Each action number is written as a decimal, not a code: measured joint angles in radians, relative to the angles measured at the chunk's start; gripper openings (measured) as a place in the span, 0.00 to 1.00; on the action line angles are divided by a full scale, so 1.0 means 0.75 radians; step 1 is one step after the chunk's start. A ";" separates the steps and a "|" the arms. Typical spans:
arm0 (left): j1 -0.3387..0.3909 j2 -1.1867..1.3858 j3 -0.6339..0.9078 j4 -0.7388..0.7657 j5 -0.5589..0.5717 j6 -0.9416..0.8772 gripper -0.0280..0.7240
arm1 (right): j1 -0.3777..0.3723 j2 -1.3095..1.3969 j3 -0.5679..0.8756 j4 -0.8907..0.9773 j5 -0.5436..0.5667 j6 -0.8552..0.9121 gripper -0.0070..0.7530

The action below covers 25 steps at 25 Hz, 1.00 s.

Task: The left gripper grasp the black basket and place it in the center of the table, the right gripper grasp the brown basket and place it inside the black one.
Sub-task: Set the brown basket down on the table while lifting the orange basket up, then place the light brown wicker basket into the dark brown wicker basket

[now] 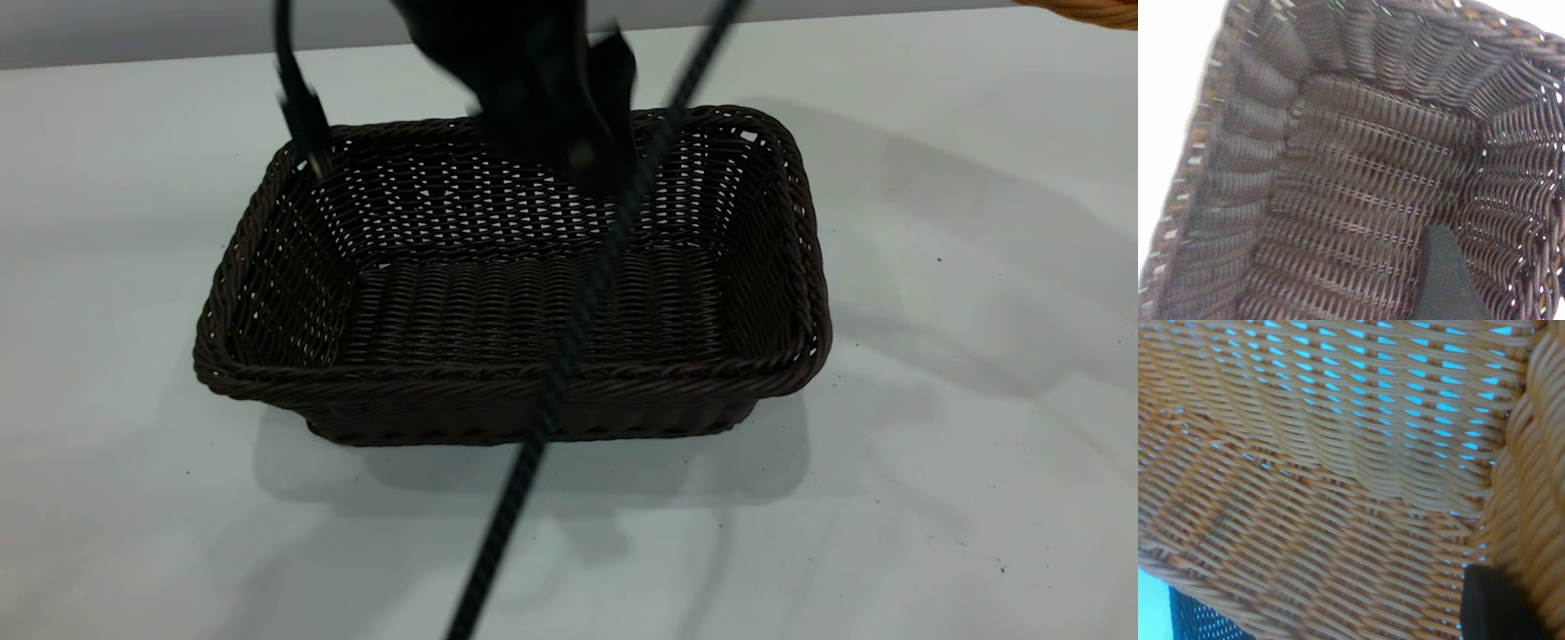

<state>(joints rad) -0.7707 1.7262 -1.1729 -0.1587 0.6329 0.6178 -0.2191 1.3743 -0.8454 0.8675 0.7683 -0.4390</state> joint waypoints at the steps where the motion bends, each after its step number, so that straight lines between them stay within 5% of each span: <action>1: 0.000 -0.035 0.000 0.024 0.017 -0.020 0.52 | 0.000 0.000 0.000 -0.001 0.016 0.000 0.14; 15: 0.000 -0.530 0.000 0.332 0.042 -0.248 0.52 | 0.095 0.060 0.000 -0.020 0.155 0.006 0.14; 25: 0.000 -0.784 0.000 0.817 -0.054 -0.602 0.52 | 0.418 0.288 -0.144 -0.026 0.381 0.004 0.14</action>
<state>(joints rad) -0.7707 1.1382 -1.1729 0.4539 0.5922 0.1663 0.0945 1.5899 -0.9531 0.8482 1.0539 -0.4356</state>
